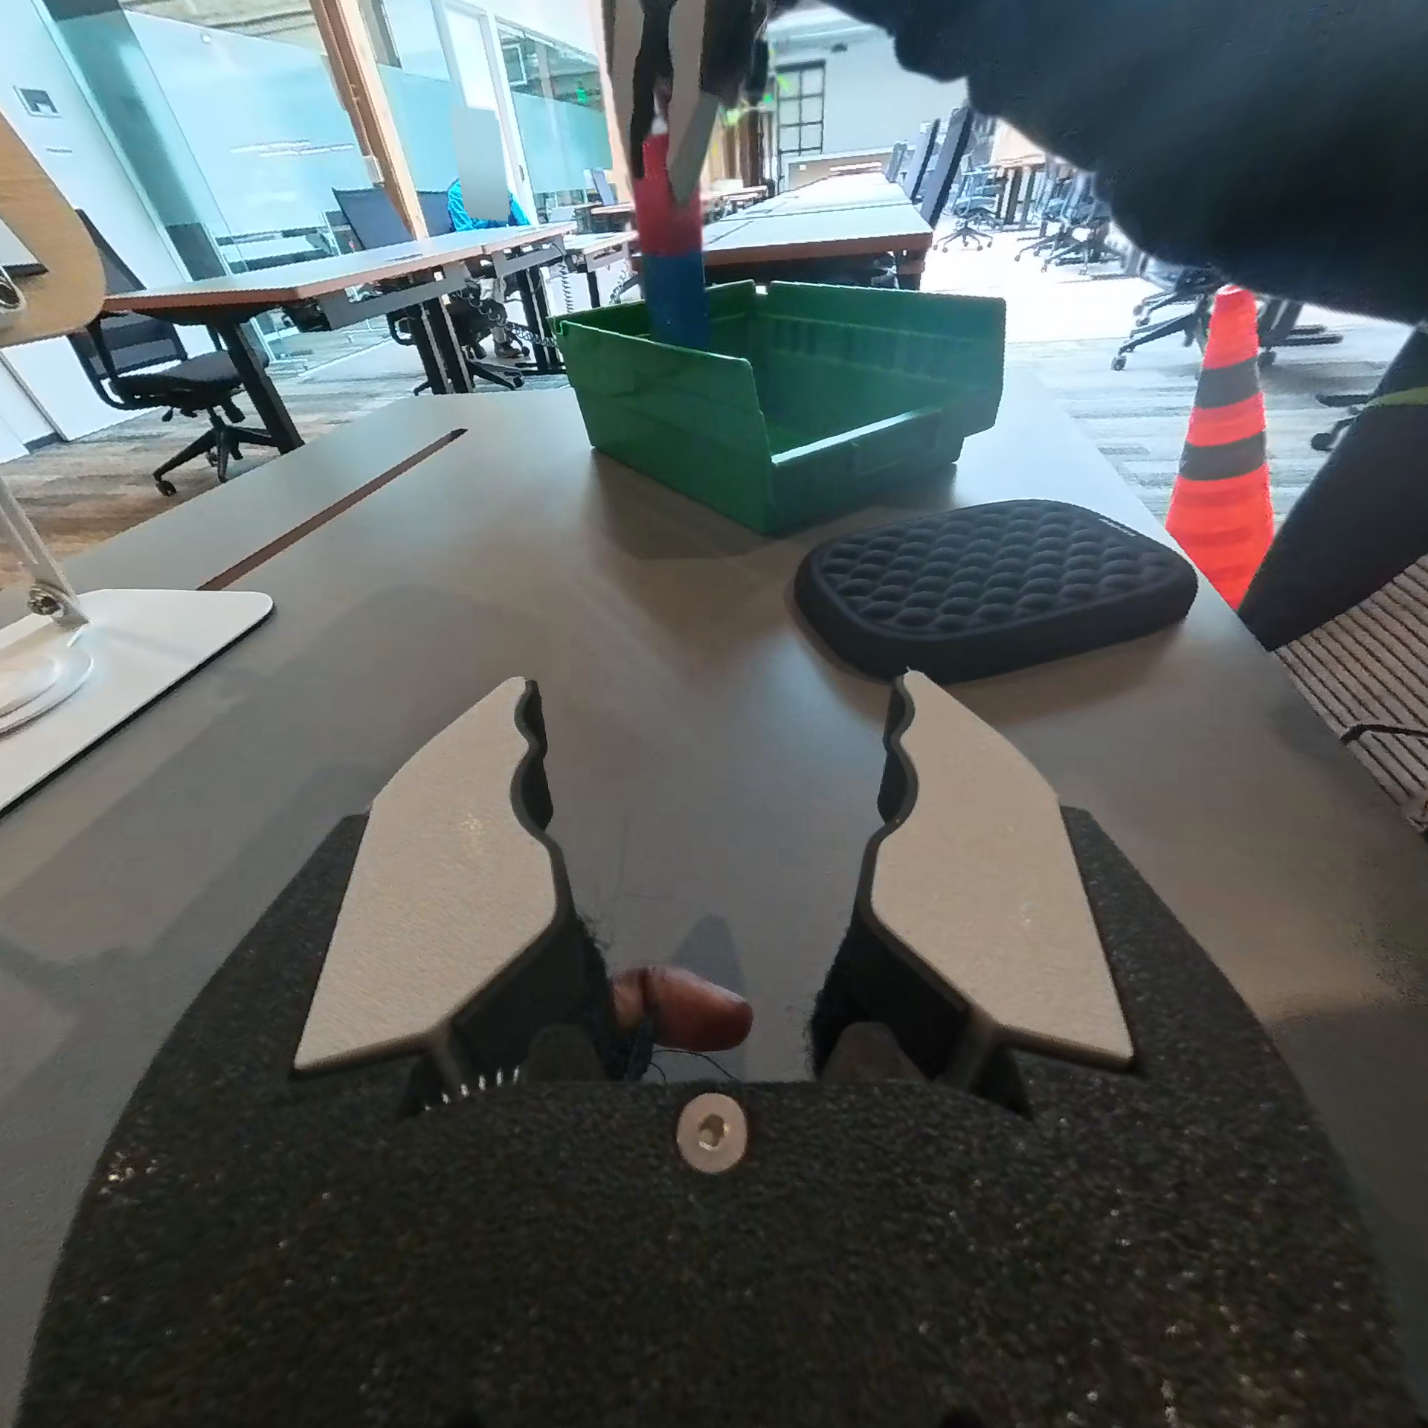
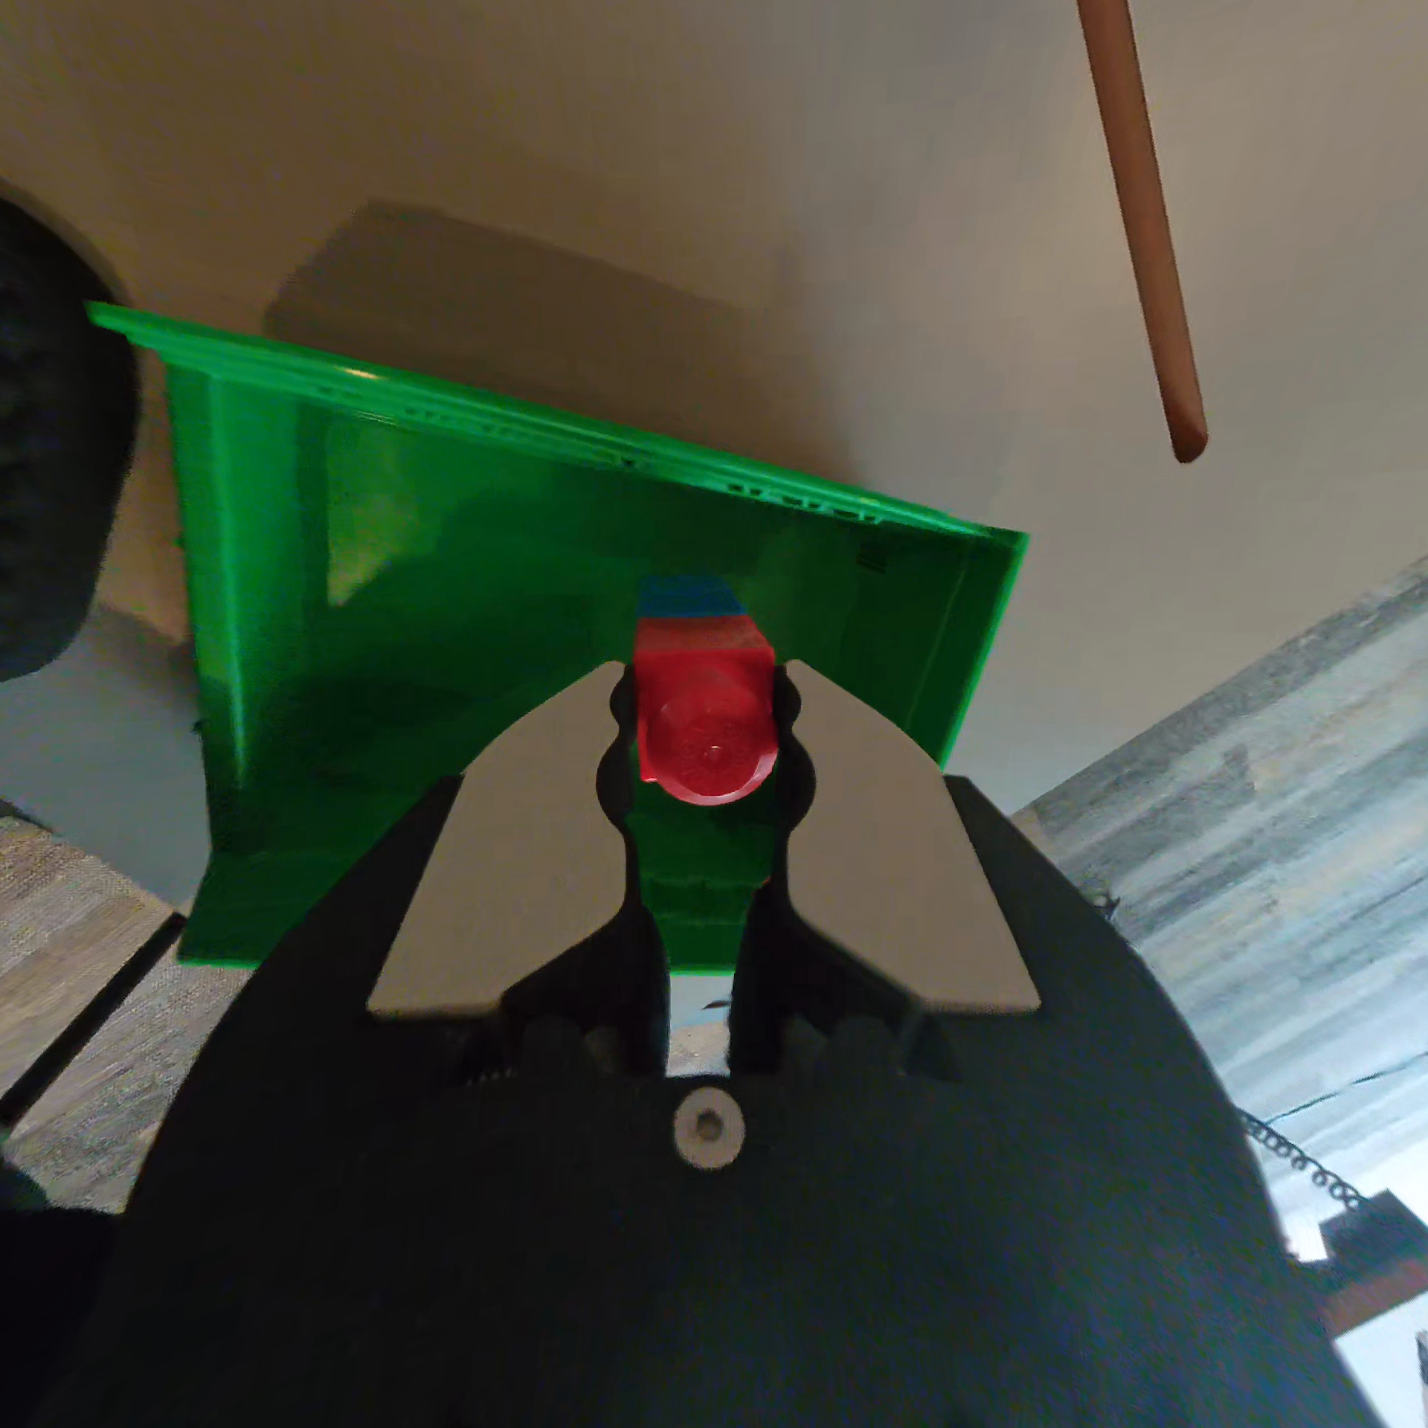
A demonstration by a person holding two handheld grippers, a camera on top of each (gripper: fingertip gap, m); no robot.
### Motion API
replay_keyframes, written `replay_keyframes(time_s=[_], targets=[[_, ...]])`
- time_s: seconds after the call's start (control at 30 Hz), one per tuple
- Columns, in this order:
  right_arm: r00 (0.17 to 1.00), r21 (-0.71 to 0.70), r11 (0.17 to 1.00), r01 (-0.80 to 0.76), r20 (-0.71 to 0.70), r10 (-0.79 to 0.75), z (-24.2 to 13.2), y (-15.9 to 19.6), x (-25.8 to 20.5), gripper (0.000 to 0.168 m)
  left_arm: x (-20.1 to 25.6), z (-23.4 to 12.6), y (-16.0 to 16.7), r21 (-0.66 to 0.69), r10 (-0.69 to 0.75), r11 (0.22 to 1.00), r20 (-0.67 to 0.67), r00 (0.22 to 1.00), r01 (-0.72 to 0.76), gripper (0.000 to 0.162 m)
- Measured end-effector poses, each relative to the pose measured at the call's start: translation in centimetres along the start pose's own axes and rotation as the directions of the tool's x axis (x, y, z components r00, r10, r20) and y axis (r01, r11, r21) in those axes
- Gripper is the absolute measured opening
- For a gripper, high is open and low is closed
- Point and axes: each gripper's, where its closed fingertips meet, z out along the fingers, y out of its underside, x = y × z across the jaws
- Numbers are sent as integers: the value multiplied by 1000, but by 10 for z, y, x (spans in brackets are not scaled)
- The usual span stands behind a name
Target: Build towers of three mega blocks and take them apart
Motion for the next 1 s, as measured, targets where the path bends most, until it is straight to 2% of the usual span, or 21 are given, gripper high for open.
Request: replay_keyframes(time_s=[0.2,0.43,0.6,1.0], targets=[[999,7,999,-43,-26,43,28,7,33,33,1,0,1,-5,7,1000,0,1000,-7,83],[994,2,994,-106,35,106,54,16,51,34,1,1,1,-10,8,1000,-1,1000,-8,82],[985,19,987,-159,73,158,63,18,60,34,1,1,1,-13,9,1000,-2,1000,-9,81],[975,-15,976,-216,56,217,73,20,68,34,1,1,2,-14,15,1000,0,1000,-15,80]])
